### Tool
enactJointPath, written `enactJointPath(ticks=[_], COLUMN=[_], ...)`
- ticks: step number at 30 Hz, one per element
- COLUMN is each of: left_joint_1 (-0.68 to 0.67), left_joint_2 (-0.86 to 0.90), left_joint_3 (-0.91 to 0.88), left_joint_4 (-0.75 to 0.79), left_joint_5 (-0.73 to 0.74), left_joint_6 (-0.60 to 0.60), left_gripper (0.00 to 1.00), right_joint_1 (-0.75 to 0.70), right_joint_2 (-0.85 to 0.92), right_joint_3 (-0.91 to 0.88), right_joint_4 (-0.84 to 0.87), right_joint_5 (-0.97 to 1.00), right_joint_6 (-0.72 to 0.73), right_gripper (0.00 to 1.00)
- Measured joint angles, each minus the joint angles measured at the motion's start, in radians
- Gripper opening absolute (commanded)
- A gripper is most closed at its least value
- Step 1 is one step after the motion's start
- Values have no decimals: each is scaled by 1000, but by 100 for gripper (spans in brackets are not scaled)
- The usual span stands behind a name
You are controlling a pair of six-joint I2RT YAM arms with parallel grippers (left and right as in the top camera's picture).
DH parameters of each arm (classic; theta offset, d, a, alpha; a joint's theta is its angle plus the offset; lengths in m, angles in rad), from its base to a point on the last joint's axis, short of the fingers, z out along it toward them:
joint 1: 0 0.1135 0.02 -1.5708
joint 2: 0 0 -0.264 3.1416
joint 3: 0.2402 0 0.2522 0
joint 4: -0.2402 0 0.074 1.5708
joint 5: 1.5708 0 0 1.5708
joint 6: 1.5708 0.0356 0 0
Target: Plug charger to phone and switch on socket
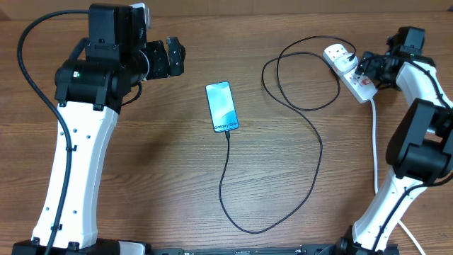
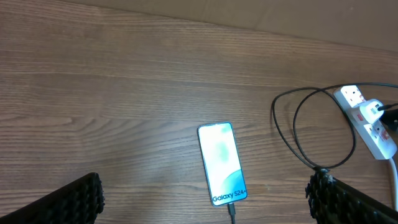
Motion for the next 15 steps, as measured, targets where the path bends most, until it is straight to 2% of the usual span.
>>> enactJointPath(ticks=[15], left_joint_1=[0], left_joint_2=[0], left_joint_3=[0], left_joint_4=[0], left_joint_5=[0], left_joint_6=[0], left_gripper=[100], right_joint_1=[1], right_joint_2=[8], right_joint_3=[0], right_joint_4=[7], right_joint_5=[10], right_joint_6=[6], right_gripper=[100])
